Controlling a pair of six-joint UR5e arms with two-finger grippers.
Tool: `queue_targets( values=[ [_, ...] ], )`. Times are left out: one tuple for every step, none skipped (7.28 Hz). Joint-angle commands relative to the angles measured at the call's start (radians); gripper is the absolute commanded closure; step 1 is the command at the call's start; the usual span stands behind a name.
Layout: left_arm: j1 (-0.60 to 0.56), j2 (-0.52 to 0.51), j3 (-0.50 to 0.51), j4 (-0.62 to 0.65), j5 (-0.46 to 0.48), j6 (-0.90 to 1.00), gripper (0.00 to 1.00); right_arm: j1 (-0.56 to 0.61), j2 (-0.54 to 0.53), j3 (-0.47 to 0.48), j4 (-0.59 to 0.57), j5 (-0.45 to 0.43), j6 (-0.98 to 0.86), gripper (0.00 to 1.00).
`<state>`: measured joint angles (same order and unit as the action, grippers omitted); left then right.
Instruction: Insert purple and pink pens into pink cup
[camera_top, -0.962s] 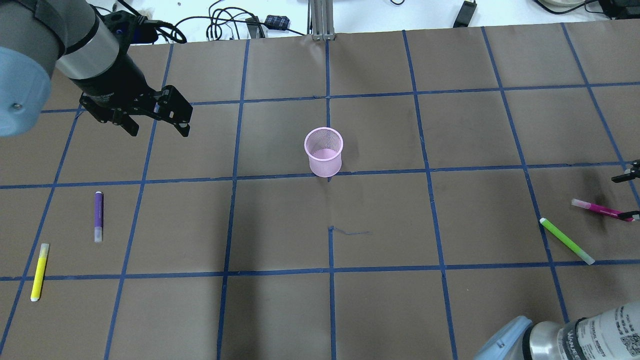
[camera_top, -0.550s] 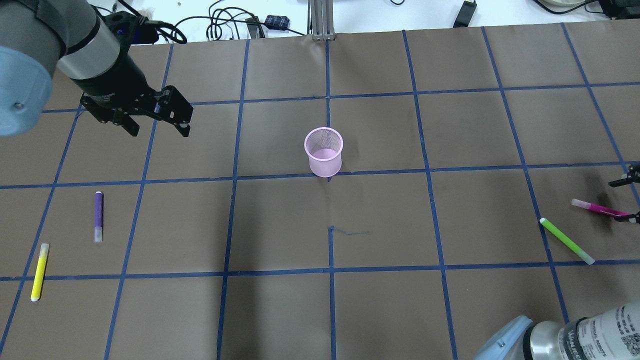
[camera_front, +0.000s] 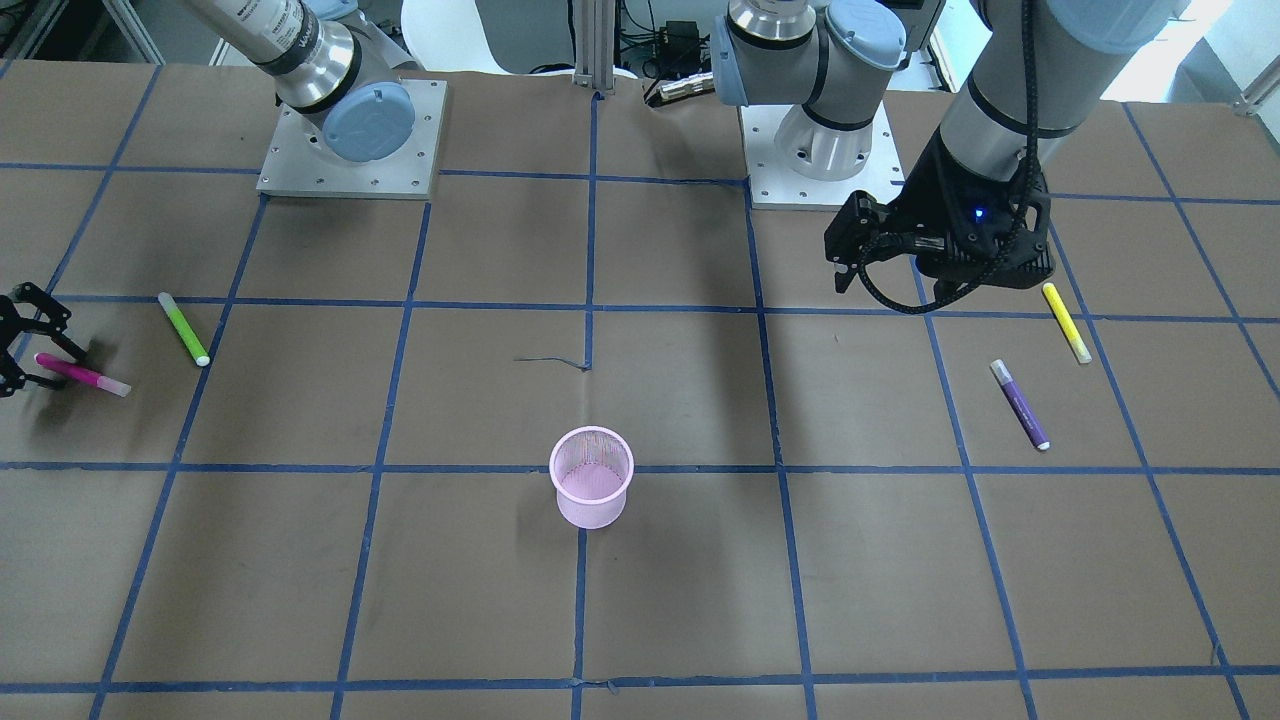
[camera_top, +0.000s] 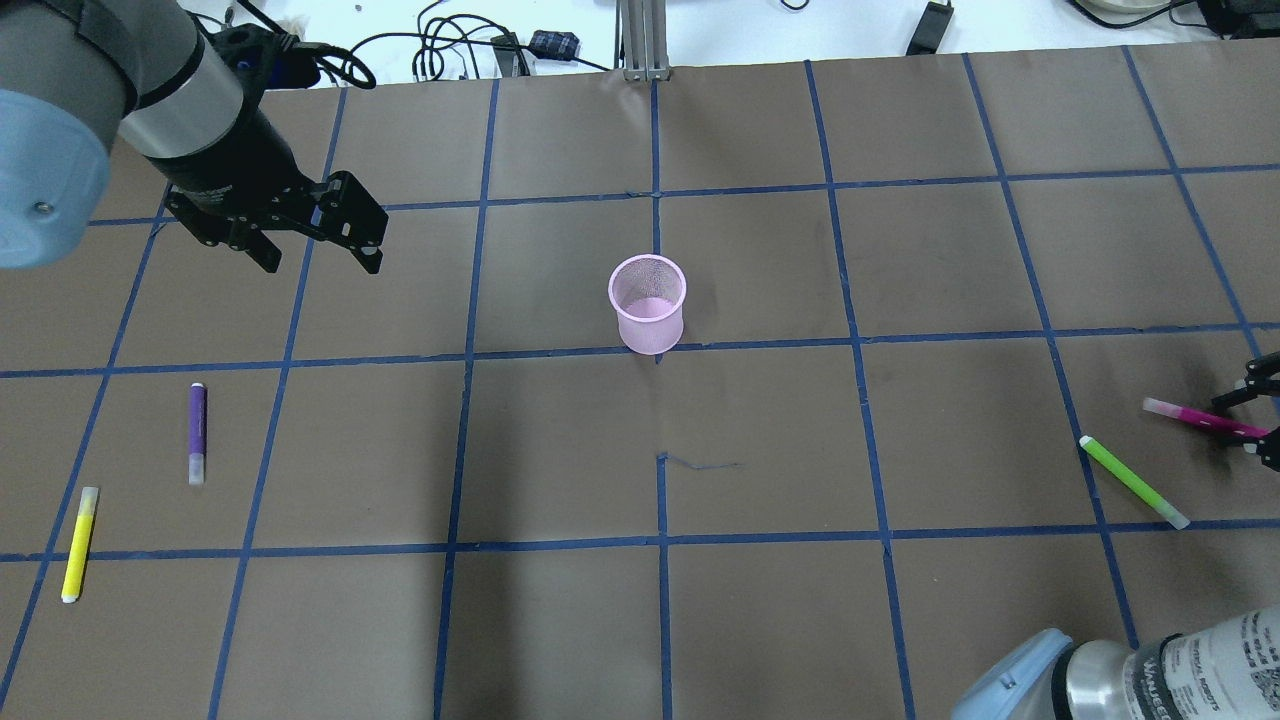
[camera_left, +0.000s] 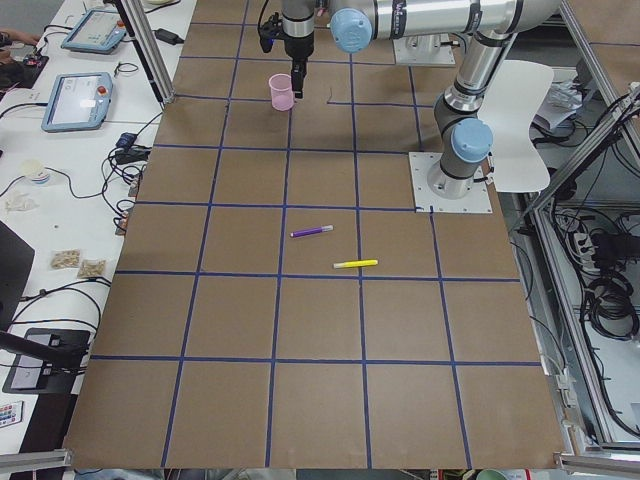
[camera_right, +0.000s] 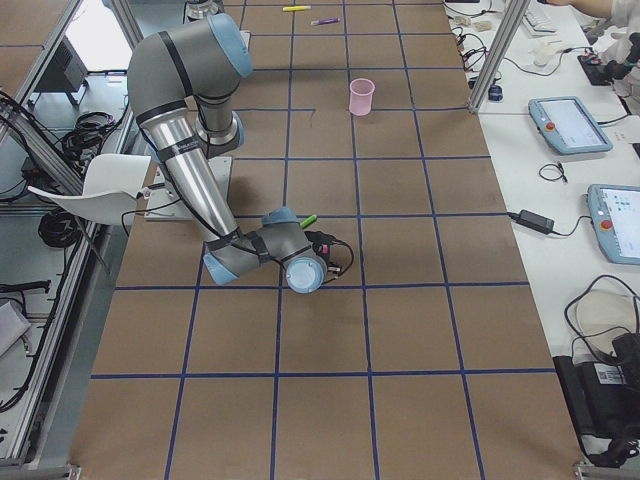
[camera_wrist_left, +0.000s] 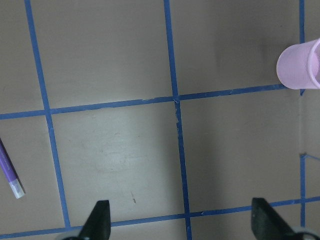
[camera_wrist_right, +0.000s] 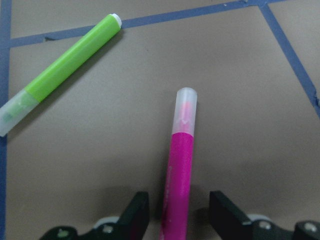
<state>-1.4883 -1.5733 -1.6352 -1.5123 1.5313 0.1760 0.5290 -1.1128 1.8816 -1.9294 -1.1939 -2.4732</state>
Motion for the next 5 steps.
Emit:
queue_targets(
  values=[
    [-0.001, 0.003, 0.001, 0.000, 0.001, 0.000, 0.00, -0.001, -0.007, -0.001, -0.002, 0.000, 0.003, 0.68],
    [-0.003, -0.004, 0.000, 0.000, 0.001, -0.003, 0.00, -0.001, -0.007, -0.002, 0.000, 0.002, 0.005, 0.75],
    [-0.003, -0.002, 0.001, 0.001, 0.003, -0.004, 0.00, -0.001, -0.010, -0.004, 0.003, 0.000, 0.013, 0.76],
    [-0.003, 0.001, 0.001, 0.000, 0.001, -0.004, 0.00, -0.001, -0.013, -0.006, 0.006, 0.000, 0.034, 0.80],
    [-0.003, -0.001, 0.001, 0.000, 0.001, -0.004, 0.00, -0.001, -0.025, -0.006, 0.007, 0.011, 0.057, 0.83]
  ],
)
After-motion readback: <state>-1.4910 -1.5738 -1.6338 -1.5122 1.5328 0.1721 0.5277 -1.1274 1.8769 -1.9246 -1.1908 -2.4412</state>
